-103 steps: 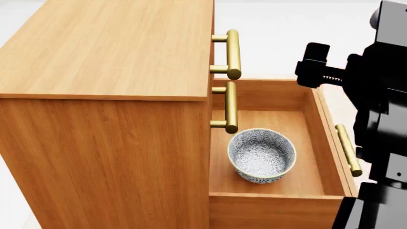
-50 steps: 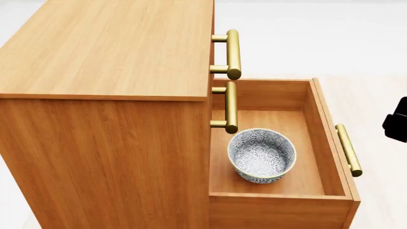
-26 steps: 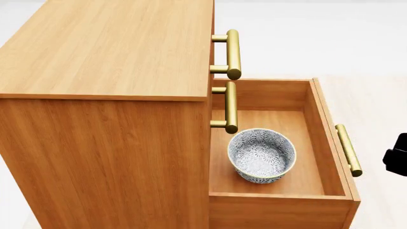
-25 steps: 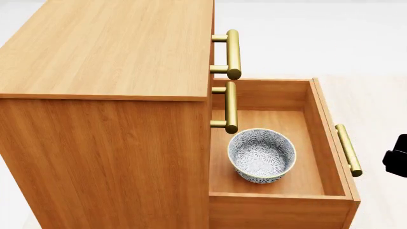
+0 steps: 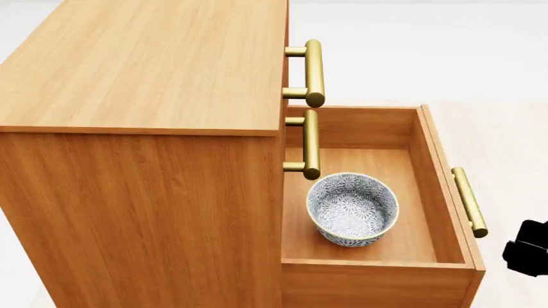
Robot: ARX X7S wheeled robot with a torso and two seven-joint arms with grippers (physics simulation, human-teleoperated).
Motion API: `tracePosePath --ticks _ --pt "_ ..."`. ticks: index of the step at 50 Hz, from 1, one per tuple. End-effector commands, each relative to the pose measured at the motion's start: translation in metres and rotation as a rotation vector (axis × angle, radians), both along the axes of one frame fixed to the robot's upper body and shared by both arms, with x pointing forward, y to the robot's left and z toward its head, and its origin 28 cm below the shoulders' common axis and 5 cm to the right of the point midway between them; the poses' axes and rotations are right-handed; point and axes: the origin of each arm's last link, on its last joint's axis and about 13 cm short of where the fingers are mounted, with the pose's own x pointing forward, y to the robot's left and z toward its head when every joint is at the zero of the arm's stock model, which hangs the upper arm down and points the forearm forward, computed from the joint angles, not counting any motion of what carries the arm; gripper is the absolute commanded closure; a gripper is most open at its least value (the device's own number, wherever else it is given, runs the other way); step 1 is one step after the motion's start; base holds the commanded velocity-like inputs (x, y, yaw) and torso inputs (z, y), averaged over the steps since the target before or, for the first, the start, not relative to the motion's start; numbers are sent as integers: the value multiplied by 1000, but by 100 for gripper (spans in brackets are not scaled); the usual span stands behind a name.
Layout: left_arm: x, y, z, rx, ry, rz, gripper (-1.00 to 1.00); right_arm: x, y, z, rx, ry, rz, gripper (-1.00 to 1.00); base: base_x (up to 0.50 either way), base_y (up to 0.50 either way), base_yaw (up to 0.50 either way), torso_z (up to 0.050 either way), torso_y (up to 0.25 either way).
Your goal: Put the bowl in the bottom drawer of the cabinet and close it.
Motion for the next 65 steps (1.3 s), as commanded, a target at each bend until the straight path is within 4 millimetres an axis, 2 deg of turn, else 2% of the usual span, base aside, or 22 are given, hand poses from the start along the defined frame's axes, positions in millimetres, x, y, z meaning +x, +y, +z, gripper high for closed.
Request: tracePosePath --ticks 1,42,65 --pt "0 0 0 4 1 -2 -100 -4 0 -16 9 29 -5 -100 0 0 0 0 0" --pt "-1 -1 1 1 1 -10 -100 -2 3 -48 -15 98 -5 -100 0 0 0 0 0" --pt "-1 0 1 -2 0 -8 -100 10 15 -52 -18 113 39 -100 0 0 0 0 0"
